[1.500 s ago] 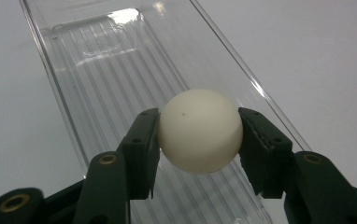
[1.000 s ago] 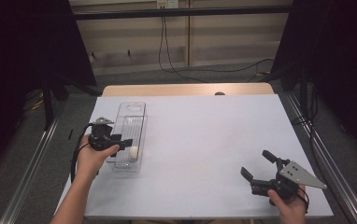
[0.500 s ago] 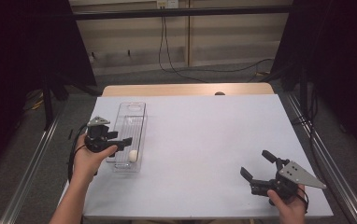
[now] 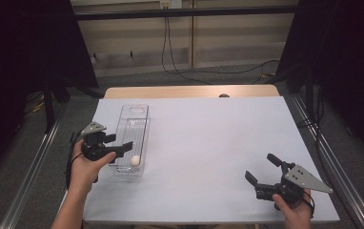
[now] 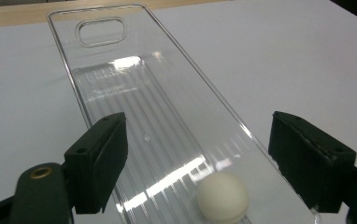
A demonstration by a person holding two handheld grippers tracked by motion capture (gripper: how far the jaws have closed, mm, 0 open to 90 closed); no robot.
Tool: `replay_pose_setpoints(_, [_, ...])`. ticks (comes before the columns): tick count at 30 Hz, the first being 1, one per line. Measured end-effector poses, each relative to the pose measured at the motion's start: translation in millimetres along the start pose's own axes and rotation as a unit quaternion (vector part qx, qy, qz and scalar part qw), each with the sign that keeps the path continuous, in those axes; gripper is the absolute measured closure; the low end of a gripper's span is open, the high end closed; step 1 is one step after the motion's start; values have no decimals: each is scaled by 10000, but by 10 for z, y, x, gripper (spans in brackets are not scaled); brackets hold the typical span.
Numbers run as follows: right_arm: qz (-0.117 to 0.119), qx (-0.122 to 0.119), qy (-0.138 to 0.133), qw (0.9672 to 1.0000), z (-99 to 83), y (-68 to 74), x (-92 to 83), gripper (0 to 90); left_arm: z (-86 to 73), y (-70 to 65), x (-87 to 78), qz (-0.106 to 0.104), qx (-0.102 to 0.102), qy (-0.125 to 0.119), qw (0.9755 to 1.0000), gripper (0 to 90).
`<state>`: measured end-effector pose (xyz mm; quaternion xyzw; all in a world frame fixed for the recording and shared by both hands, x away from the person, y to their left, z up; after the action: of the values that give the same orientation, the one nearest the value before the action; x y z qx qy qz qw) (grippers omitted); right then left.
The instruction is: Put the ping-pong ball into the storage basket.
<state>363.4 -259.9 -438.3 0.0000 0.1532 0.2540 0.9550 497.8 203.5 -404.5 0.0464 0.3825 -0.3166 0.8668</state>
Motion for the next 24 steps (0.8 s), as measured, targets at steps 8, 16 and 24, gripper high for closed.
replay_pose_setpoints(8, [-13,-16,-12,10000,1,-1,2,18,-31,1,-96,18,41,-253,9997,151])
replay_pose_setpoints(16, [-8,-1,-2,10000,0,3,-1,18,-83,9,-161,105,90,-516,9986,106])
replay_pose_setpoints(24, [-4,-8,-3,10000,2,4,-2,19,-135,12,-226,172,94,-688,9974,80])
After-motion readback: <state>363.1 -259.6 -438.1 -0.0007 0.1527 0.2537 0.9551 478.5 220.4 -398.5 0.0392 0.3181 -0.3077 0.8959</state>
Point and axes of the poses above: each handheld gripper's, and its own axes: x roughly forward along the jaws, z roughly out of its top, y roughly to its left, the point moved 5 cm from there along x, roughly forward along the jaws, and after that the axes turned 9 degrees about y, right-handed, at the moved point
